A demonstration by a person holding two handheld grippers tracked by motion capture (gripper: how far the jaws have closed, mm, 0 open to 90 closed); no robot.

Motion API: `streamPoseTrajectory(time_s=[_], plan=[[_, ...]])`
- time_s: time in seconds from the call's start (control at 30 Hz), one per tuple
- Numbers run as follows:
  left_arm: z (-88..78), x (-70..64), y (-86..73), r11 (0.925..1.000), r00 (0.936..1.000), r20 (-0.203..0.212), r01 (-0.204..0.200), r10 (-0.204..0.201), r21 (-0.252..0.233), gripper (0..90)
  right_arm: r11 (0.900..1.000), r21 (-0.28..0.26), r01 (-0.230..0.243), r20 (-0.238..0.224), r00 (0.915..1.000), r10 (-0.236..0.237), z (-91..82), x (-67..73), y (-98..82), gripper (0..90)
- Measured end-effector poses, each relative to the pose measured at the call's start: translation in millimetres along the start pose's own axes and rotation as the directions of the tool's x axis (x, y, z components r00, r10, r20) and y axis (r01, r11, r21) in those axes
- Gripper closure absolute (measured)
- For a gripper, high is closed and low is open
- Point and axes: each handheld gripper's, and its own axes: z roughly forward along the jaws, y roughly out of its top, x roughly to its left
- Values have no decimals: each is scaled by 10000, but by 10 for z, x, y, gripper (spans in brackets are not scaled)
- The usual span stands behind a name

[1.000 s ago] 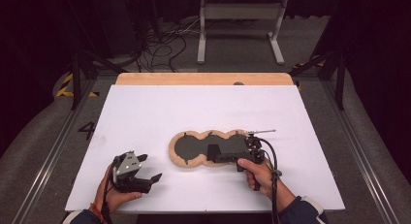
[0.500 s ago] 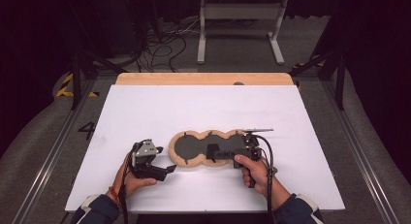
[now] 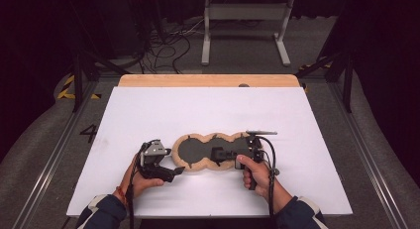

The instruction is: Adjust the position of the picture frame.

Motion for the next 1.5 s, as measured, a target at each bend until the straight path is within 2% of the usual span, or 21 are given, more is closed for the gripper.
streamPoseTrajectory(time_s=[0.03, 0.07, 0.1, 0.17, 0.23, 0.27, 0.47, 0.53, 0.57, 0.7, 0.8, 0.83, 0.87, 1.0, 1.03, 1.07, 1.13, 1.27, 1.37, 1.47, 1.5], plan=[[0, 0, 0, 10000, 10000, 0, 0, 0, 0, 136, 10000, 0, 0, 0, 10000, 0, 0, 0, 0, 534], [2, -7, -2, 9997, 9997, 50, 259, -259, -49, 136, 10000, -27, -31, -45, 10000, 31, 10, -2, 3, 537], [-2, 13, 2, 9999, 9999, 58, 143, -143, -50, 137, 10000, -42, -29, -28, 10000, 29, 16, 3, 2, 537], [-4, 33, 1, 9989, 9989, 111, 448, -447, -109, 137, 10000, -67, 43, -13, 10000, -43, 19, 7, -3, 543], [-5, 54, 4, 9988, 9986, 207, 480, -477, -109, 137, 9999, -53, 140, -23, 9999, -141, 22, 2, -4, 553], [-3, 80, 10, 9966, 9962, 356, 804, -797, -188, 137, 9996, -38, 290, -74, 9996, -291, 25, -6, -8, 571], [56, 133, 61, 9926, 9911, 596, 1203, -1193, -145, 126, 9960, 38, 894, -114, 9959, -894, 31, -9, -14, 627], [71, 153, 68, 9942, 9920, 679, 1075, -1067, -92, 129, 9931, 87, 1169, -84, 9931, -1168, 29, 2, -14, 629], [75, 148, 65, 9918, 9891, 749, 1279, -1270, -71, 127, 9910, 72, 1336, -57, 9910, -1336, 30, 9, -19, 635], [78, 149, 63, 9920, 9871, 1005, 1260, -1250, -35, 141, 9798, 120, 1996, 117, 9798, -1997, 29, 46, -37, 651], [73, 143, 70, 9946, 9893, 1033, 1038, -1030, -21, 180, 9744, 172, 2242, 135, 9744, -2244, 26, 59, -44, 658], [65, 137, 78, 9953, 9890, 1131, 962, -949, -58, 196, 9673, 187, 2529, 155, 9673, -2532, 22, 66, -50, 658], [65, 144, 86, 9965, 9895, 1197, 829, -815, -73, 211, 9662, 205, 2570, 174, 9662, -2573, 21, 68, -51, 658], [55, 174, 102, 9960, 9866, 1396, 879, -846, -178, 237, 9604, 248, 2775, 216, 9603, -2780, 15, 79, -55, 659], [42, 191, 99, 9956, 9856, 1457, 907, -863, -242, 285, 9549, 321, 2952, 282, 9547, -2961, 7, 89, -61, 660], [25, 198, 92, 9937, 9837, 1497, 1063, -1000, -350, 308, 9525, 330, 3026, 309, 9523, -3036, 7, 96, -64, 662], [10, 216, 91, 9936, 9835, 1548, 1019, -934, -481, 332, 9489, 389, 3132, 361, 9486, -3146, 3, 102, -64, 665], [-59, 206, 111, 9918, 9875, 1344, 948, -828, -855, 393, 9424, 385, 3322, 489, 9414, -3338, 5, 120, -75, 698], [-108, 200, 130, 9925, 9933, 1047, 607, -495, -1066, 428, 9411, 293, 3368, 473, 9400, -3378, 8, 129, -79, 719], [-152, 157, 151, 9906, 9974, 624, 447, -369, -1292, 455, 9379, 356, 3450, 508, 9367, -3465, 18, 151, -86, 744], [-171, 156, 163, 9907, 9989, 442, 237, -179, -1342, 464, 9365, 374, 3486, 504, 9353, -3502, 19, 158, -87, 751]])
